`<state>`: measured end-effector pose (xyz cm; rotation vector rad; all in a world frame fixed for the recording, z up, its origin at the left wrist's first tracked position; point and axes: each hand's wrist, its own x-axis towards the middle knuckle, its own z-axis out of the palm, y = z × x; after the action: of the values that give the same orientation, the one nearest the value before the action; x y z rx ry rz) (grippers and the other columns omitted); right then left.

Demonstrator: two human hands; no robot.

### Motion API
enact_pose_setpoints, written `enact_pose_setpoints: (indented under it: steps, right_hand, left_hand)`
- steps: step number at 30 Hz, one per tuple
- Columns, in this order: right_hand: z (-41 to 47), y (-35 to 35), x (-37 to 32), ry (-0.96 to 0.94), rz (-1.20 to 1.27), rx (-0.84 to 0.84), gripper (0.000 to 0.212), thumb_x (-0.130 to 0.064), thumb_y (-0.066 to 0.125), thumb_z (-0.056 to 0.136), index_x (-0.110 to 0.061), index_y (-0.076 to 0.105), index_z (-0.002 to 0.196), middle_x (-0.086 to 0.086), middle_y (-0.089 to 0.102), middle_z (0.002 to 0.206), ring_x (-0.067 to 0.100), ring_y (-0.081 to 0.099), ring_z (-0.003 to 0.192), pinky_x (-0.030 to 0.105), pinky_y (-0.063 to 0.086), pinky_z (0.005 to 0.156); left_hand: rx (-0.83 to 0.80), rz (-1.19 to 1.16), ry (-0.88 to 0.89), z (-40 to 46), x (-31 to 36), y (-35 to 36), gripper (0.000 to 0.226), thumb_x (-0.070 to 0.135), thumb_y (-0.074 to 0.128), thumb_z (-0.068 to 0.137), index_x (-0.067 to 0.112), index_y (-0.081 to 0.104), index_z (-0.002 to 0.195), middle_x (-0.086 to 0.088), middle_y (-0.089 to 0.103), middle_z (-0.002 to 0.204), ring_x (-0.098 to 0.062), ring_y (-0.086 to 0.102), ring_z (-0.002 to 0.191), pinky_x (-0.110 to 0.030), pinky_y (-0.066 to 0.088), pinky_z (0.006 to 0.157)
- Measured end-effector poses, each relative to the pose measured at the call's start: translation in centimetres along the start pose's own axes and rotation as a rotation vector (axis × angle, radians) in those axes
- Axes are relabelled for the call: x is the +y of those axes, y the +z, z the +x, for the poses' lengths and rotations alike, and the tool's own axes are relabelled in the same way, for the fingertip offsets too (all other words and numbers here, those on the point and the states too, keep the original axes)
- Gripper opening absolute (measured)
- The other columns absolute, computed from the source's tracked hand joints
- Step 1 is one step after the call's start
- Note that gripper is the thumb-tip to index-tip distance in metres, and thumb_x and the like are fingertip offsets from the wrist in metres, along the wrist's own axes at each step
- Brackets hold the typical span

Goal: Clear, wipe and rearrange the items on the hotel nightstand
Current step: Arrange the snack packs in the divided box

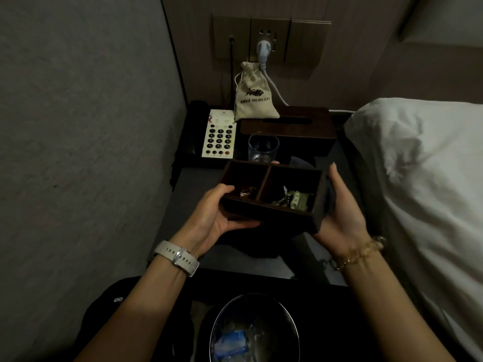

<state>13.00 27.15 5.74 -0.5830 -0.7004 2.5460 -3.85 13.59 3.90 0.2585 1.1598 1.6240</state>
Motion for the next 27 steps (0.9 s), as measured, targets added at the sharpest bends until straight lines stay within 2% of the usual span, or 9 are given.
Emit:
enact_pose_setpoints:
  steps: [5, 7, 9, 10, 13, 15, 21, 25, 27]
  right_hand:
    - [0.0, 0.2, 2.2, 0.144, 0.046, 0.011, 0.074, -0.062, 0.032, 0.096, -0.002, 0.068, 0.118, 0.024, 0.065, 0.120, 0.037, 0.064, 0.111, 0.049, 0.052, 0.094]
    - [-0.1, -0.1, 2.8, 0.113, 0.018, 0.074, 0.068, -0.057, 0.028, 0.100, -0.013, 0.079, 0.097, 0.011, 0.075, 0.100, 0.023, 0.073, 0.093, 0.035, 0.059, 0.079]
    - [-0.2, 0.0, 3.5, 0.099, 0.054, 0.135, 0.066, -0.040, 0.028, 0.105, -0.026, 0.080, 0.067, -0.007, 0.075, 0.071, 0.004, 0.072, 0.067, 0.019, 0.056, 0.054]
    - [-0.4, 0.2, 3.8, 0.049, 0.033, 0.190, 0.064, -0.036, 0.031, 0.105, -0.026, 0.079, 0.064, -0.010, 0.073, 0.065, 0.002, 0.071, 0.060, 0.017, 0.053, 0.048]
    - [0.3, 0.5, 4.4, 0.225, -0.030, 0.132, 0.058, -0.056, 0.045, 0.094, -0.010, 0.079, 0.083, 0.009, 0.076, 0.084, 0.019, 0.074, 0.077, 0.031, 0.061, 0.069]
    - [0.6, 1.0, 4.4, 0.344, -0.084, 0.096, 0.054, -0.055, 0.056, 0.085, -0.006, 0.078, 0.093, 0.014, 0.074, 0.098, 0.025, 0.073, 0.089, 0.038, 0.059, 0.084]
    - [0.4, 0.7, 2.7, 0.356, -0.216, 0.085, 0.046, -0.047, 0.061, 0.079, -0.006, 0.079, 0.086, 0.014, 0.075, 0.091, 0.023, 0.074, 0.080, 0.032, 0.059, 0.065]
    - [0.5, -0.1, 1.3, 0.371, -0.424, 0.153, 0.053, -0.052, 0.056, 0.086, -0.007, 0.072, 0.110, 0.015, 0.073, 0.103, 0.027, 0.072, 0.084, 0.037, 0.057, 0.074]
    - [0.8, -0.6, 0.4, 0.341, -0.606, 0.256, 0.046, -0.048, 0.057, 0.090, -0.011, 0.069, 0.112, 0.014, 0.074, 0.099, 0.025, 0.073, 0.082, 0.034, 0.059, 0.069]
  left_hand:
    - [0.009, 0.118, -0.002, 0.3, -0.4, 0.3, 0.028, 0.020, 0.040, 0.098, 0.010, 0.066, 0.099, -0.007, 0.074, 0.089, -0.019, 0.073, 0.080, -0.035, 0.058, 0.060]
    - [0.049, 0.193, 0.019, 0.4, -0.5, 0.4, 0.026, 0.021, 0.040, 0.098, 0.011, 0.064, 0.099, -0.003, 0.073, 0.083, -0.015, 0.071, 0.075, -0.033, 0.057, 0.060]
    - [0.106, 0.242, 0.042, 0.6, -0.6, 0.4, 0.026, 0.023, 0.041, 0.097, 0.010, 0.063, 0.102, -0.004, 0.072, 0.083, -0.016, 0.068, 0.075, -0.033, 0.055, 0.065]
    - [0.124, 0.255, 0.055, 0.7, -0.5, 0.3, 0.026, 0.023, 0.042, 0.096, 0.009, 0.064, 0.098, -0.004, 0.071, 0.080, -0.016, 0.067, 0.073, -0.032, 0.054, 0.066]
    - [0.143, 0.286, 0.107, 0.7, -0.2, 0.2, 0.026, 0.019, 0.043, 0.095, 0.004, 0.064, 0.089, -0.008, 0.068, 0.076, -0.018, 0.065, 0.068, -0.029, 0.052, 0.063]
    - [0.164, 0.305, 0.139, 0.7, 0.3, -0.1, 0.025, 0.017, 0.044, 0.094, 0.004, 0.064, 0.085, -0.010, 0.066, 0.076, -0.019, 0.064, 0.067, -0.029, 0.051, 0.062]
    - [0.242, 0.369, 0.187, 1.1, 0.9, -0.8, 0.027, 0.015, 0.043, 0.093, 0.001, 0.066, 0.086, -0.013, 0.066, 0.077, -0.023, 0.063, 0.070, -0.035, 0.051, 0.066]
    - [0.356, 0.333, 0.207, 1.1, 1.2, -1.5, 0.028, 0.014, 0.043, 0.094, 0.007, 0.066, 0.080, -0.006, 0.070, 0.070, -0.017, 0.067, 0.064, -0.033, 0.055, 0.060]
    - [0.404, 0.349, 0.220, 1.2, 1.0, -1.6, 0.028, 0.014, 0.043, 0.095, 0.009, 0.065, 0.079, -0.004, 0.069, 0.069, -0.013, 0.068, 0.062, -0.032, 0.057, 0.054]
